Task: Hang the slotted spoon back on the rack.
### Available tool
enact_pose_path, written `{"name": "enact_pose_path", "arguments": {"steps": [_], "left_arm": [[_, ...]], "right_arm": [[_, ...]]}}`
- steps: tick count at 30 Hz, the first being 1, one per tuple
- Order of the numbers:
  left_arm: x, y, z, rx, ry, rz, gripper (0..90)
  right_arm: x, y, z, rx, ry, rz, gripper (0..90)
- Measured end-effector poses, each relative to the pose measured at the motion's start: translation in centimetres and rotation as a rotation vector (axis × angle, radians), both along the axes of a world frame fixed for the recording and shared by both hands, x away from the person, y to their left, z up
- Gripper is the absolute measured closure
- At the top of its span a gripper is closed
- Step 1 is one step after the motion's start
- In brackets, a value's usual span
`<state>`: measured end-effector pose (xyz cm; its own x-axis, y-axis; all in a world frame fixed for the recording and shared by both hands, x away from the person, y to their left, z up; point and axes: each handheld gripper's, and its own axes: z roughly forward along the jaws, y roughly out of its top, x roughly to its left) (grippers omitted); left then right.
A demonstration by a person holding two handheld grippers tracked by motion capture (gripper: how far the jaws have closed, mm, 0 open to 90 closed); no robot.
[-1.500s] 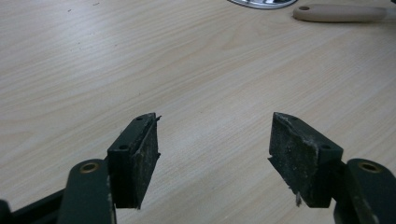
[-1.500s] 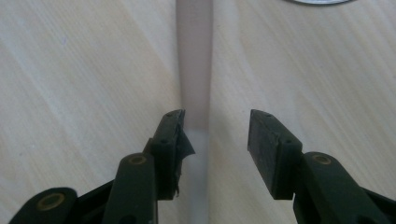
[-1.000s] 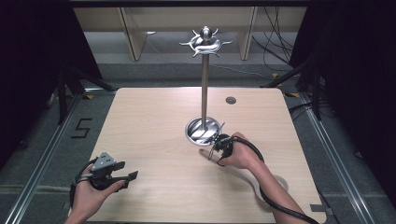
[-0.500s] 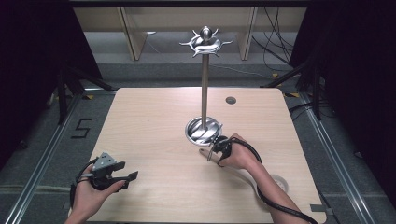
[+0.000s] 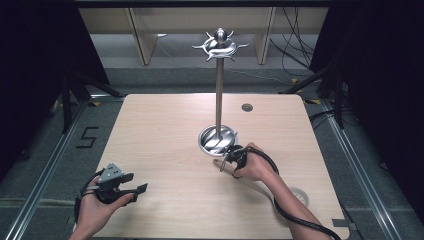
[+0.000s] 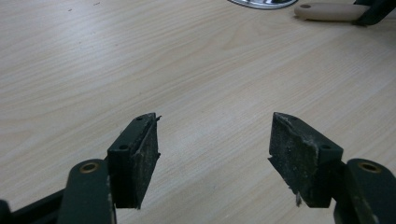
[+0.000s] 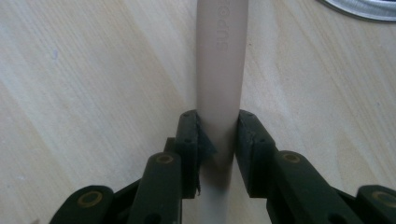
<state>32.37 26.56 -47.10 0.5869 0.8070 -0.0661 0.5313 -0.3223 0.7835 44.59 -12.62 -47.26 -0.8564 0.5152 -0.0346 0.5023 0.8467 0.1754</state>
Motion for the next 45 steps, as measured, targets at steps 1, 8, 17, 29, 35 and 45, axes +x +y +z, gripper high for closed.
{"name": "enact_pose_path", "arguments": {"steps": [1, 8, 17, 29, 35, 45], "left_arm": [[0.0, 0.0, 0.1, 0.009, 0.004, -0.005, 32.0], [-0.1, -0.3, 0.0, -0.005, 0.008, 0.005, 32.0], [0.0, -0.3, -0.1, 0.002, 0.010, 0.009, 31.9], [0.0, -0.5, -0.2, -0.011, 0.015, 0.017, 32.0], [0.0, -0.5, -0.1, 0.010, 0.013, 0.015, 32.0], [0.0, -0.5, -0.1, 0.009, 0.015, 0.010, 31.9]], "right_arm": [[-0.2, 0.0, 0.2, -0.002, 0.001, -0.026, 72.6], [-1.6, -1.0, 1.6, 0.097, -0.076, -0.008, 72.7], [-3.3, -3.1, 4.0, 0.238, -0.155, -0.018, 72.7], [-5.7, -6.0, 6.2, 0.374, -0.293, -0.081, 72.7], [-6.2, -7.2, 6.7, 0.446, -0.356, -0.067, 72.8], [-6.9, -9.4, 7.9, 0.530, -0.454, -0.096, 72.8]]}}
